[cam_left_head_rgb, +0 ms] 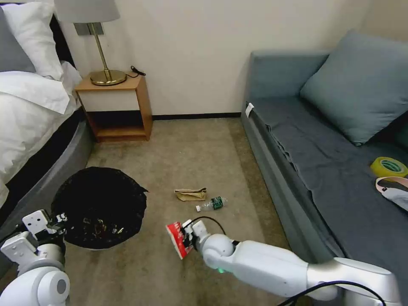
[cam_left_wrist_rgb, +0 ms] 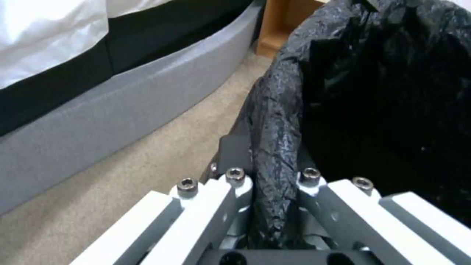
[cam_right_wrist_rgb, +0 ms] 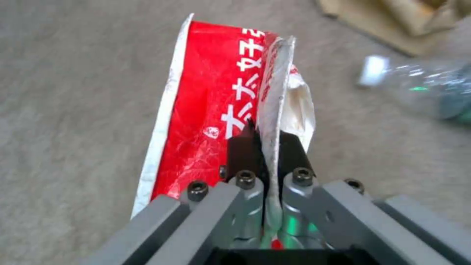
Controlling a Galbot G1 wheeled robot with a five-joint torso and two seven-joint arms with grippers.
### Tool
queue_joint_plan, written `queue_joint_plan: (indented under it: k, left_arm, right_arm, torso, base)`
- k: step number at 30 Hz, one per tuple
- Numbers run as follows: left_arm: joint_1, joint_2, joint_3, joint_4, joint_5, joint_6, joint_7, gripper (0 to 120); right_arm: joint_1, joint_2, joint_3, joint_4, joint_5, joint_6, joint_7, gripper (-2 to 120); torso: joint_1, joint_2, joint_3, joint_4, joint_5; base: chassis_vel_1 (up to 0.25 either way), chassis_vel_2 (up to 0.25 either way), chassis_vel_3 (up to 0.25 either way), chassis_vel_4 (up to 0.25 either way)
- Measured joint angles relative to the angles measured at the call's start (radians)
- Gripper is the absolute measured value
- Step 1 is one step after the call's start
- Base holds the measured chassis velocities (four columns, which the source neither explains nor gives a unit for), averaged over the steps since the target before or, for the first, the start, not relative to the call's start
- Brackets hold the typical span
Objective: Pick up the trash bin, then pick up the garbage on the floor and place it into the trash bin.
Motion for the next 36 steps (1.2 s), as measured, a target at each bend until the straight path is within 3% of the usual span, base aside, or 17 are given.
queue_joint_plan:
  k: [9,22,28,36]
  left_arm:
    - [0.008,0.000,0.003,0.003,0.000,0.000,0.001,4]
    - [0.013,0.001,0.014,0.003,0.010,0.000,0.002,4]
    - [0.016,-0.005,0.025,0.003,0.021,-0.001,0.002,4]
    - [0.014,-0.021,0.056,0.007,0.054,-0.005,0.002,4]
  right_arm:
    - [0.010,-0.104,0.099,0.103,-0.005,0.003,0.006,0]
    - [0.049,-0.148,0.234,0.294,0.011,0.022,0.022,0]
    - [0.086,-0.112,0.251,0.424,0.063,0.013,0.064,0]
    - [0.128,-0.008,0.201,0.469,0.105,0.010,0.099,0]
  torso:
    - [0.000,0.000,0.000,-0.0001,-0.0001]
    - [0.000,0.000,0.000,0.0000,-0.0002]
    - [0.000,0.000,0.000,0.0000,-0.0004]
    - [0.000,0.000,0.000,0.0000,-0.0004]
  base:
    - [0.000,0.000,0.000,0.000]
    - [0.000,0.000,0.000,0.000]
    - [0.000,0.000,0.000,0.000]
    - [0.000,0.000,0.000,0.000]
